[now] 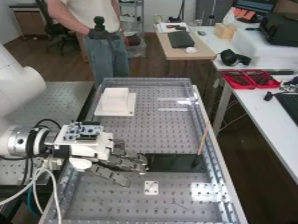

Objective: Grab the larger nut and place it in the white container

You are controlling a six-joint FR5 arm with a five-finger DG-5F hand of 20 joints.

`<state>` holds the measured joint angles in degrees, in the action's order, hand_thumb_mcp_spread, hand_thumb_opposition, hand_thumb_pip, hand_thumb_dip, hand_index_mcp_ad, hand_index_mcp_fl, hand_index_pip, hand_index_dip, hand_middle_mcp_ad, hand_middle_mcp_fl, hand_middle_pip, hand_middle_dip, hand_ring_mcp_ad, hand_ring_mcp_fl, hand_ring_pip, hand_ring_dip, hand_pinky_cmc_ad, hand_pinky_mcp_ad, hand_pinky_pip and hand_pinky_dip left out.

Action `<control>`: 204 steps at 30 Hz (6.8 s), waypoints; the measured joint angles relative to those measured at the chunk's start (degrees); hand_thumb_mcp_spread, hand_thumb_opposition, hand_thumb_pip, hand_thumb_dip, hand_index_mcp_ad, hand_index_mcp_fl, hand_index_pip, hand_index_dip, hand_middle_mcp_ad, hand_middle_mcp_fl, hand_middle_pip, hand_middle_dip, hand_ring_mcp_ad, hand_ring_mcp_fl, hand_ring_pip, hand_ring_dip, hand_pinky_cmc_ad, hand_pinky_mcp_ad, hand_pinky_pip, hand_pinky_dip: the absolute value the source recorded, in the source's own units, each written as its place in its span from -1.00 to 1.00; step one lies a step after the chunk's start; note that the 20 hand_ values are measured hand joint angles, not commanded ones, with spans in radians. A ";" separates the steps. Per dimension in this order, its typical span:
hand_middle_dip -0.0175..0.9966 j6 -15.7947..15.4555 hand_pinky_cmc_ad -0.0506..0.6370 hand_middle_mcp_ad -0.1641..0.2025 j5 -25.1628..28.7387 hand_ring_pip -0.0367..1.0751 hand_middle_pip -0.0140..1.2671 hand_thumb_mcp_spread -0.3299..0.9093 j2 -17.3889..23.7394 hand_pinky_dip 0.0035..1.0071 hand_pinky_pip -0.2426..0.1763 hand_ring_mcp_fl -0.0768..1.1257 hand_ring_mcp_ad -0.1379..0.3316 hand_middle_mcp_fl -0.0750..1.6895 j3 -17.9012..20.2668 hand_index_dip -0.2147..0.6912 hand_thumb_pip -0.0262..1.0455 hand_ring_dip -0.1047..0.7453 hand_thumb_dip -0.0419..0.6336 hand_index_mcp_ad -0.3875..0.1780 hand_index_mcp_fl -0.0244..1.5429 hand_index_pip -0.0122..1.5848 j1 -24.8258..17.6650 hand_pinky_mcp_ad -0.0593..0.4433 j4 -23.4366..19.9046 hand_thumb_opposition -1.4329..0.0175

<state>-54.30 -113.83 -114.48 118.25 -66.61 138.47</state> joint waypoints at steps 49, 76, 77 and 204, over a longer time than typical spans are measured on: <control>-0.47 2.26 0.12 0.30 2.94 -0.77 -0.78 -0.05 0.70 -0.03 -0.13 -0.86 0.11 -0.91 1.77 -0.32 0.68 -0.46 -0.22 -0.17 -0.96 0.89 -1.19 0.34 -0.44 -0.18; -0.47 1.10 0.12 0.30 0.93 -0.78 -0.78 -0.05 2.56 -0.03 -0.13 -0.86 0.12 -0.91 1.76 -0.60 0.69 -0.44 -0.22 -0.17 -0.95 0.81 0.13 0.34 -0.81 -0.18; -0.47 1.12 0.12 0.30 0.83 -0.78 -0.78 -0.05 2.84 -0.03 -0.13 -0.86 0.12 -0.91 1.68 -0.60 0.69 -0.44 -0.22 -0.17 -0.96 0.83 0.20 0.34 -0.59 -0.18; -0.47 -0.46 0.10 0.30 -14.67 -0.78 -0.78 0.08 -4.83 -0.11 -0.13 -0.86 0.11 -0.88 -6.12 -0.54 0.59 -0.44 -0.21 -0.17 -0.96 0.96 5.98 0.33 1.42 -0.18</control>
<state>-54.76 -128.51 -119.31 112.13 -60.62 139.89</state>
